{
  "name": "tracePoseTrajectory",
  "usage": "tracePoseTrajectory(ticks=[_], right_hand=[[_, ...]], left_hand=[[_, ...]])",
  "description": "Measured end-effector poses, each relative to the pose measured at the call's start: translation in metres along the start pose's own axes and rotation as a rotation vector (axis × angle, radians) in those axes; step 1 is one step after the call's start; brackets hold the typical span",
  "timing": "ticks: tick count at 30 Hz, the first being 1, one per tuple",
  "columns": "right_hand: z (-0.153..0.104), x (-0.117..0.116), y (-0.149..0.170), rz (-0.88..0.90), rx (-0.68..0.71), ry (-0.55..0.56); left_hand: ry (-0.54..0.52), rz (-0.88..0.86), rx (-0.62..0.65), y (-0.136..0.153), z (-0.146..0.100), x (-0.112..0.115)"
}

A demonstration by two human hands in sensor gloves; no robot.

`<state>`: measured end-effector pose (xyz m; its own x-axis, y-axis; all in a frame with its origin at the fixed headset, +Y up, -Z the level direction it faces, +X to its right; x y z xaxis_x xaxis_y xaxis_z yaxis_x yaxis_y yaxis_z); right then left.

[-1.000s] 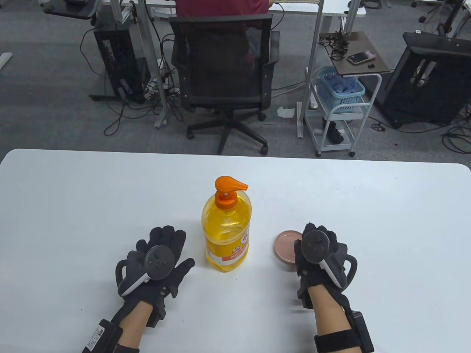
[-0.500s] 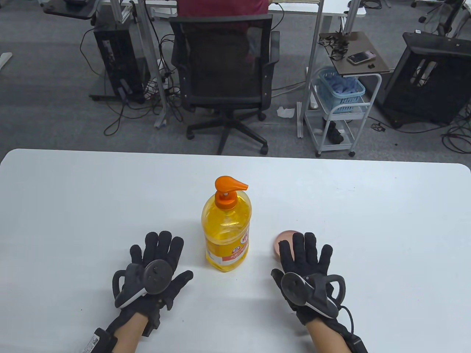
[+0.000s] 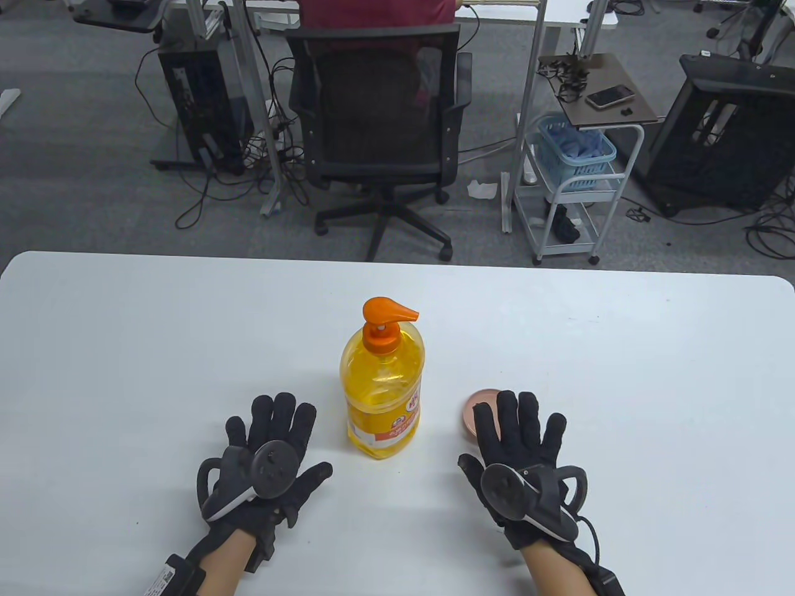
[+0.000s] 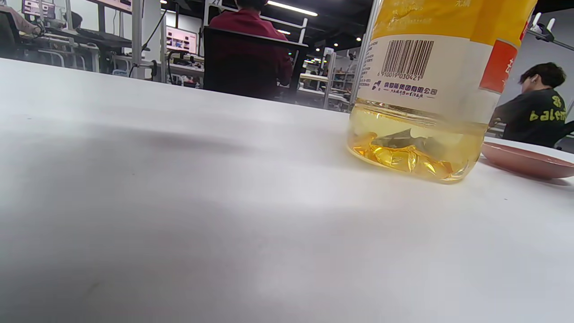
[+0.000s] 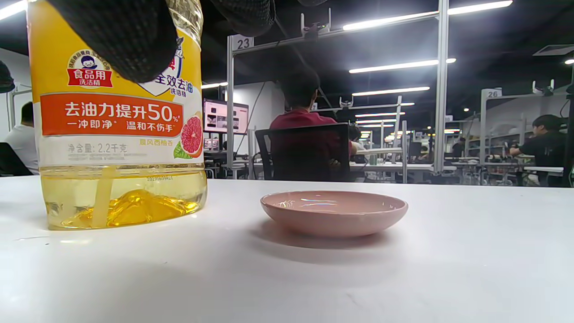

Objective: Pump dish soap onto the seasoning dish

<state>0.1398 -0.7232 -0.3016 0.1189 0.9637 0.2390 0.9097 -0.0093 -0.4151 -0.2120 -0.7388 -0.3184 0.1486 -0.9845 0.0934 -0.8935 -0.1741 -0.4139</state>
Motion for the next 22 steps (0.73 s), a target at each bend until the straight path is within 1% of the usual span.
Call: tracePoseTrajectory(ticks=[22], right_hand=[[-0.0016,-0.0002,0.0018,-0.012,-0.06,-0.026]], left_hand=[[0.02,0.004,0.0,-0.0023,0.002,0.0055]])
Point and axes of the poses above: the tracker on the back of each hand, its own y axis roughly to the little-finger side, its own z axis roughly from the wrist to the fingertips, x = y × z, the point moved 2 cm from there along z, roughly from the wrist to the fingertips, and after that the axes turned 11 degrees about x, right-handed, at the moved point
